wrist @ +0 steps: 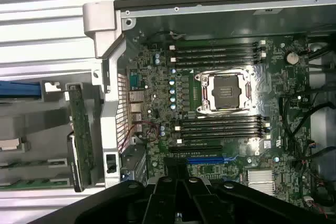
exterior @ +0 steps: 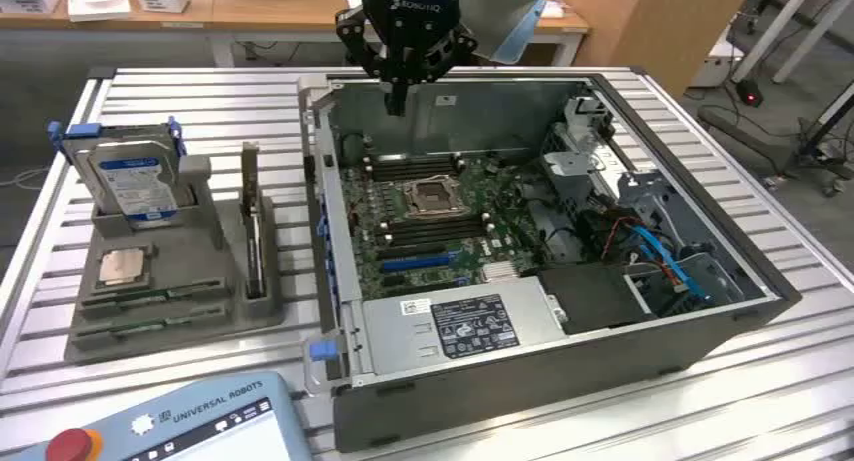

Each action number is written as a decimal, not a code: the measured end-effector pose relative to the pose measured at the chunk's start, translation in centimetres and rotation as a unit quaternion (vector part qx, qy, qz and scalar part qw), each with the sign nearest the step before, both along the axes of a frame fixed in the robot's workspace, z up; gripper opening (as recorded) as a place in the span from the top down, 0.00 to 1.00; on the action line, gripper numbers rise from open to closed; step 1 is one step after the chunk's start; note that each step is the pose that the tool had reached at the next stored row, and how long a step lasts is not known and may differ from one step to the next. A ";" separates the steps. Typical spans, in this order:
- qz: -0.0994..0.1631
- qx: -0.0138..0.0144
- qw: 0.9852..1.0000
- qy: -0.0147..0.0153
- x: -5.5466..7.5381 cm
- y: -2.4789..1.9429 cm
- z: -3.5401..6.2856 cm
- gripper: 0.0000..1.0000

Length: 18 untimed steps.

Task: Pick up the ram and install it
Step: 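Reach for the ram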

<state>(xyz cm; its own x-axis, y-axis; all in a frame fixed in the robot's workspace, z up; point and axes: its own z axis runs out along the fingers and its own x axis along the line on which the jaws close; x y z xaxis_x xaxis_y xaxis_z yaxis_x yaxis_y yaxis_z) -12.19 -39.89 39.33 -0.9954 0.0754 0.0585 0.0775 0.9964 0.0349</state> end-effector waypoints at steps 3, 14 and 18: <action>0.000 0.000 1.000 0.004 0.0 0.00 0.00 0.90; 0.000 0.000 1.000 0.004 0.0 0.03 0.00 0.90; 0.000 0.000 1.000 0.004 -0.1 0.03 0.00 0.90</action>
<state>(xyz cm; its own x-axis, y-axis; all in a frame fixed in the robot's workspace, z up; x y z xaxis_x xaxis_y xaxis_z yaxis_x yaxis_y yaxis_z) -12.31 -39.85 39.33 -0.9949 0.0757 0.0670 0.0781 0.9964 0.0339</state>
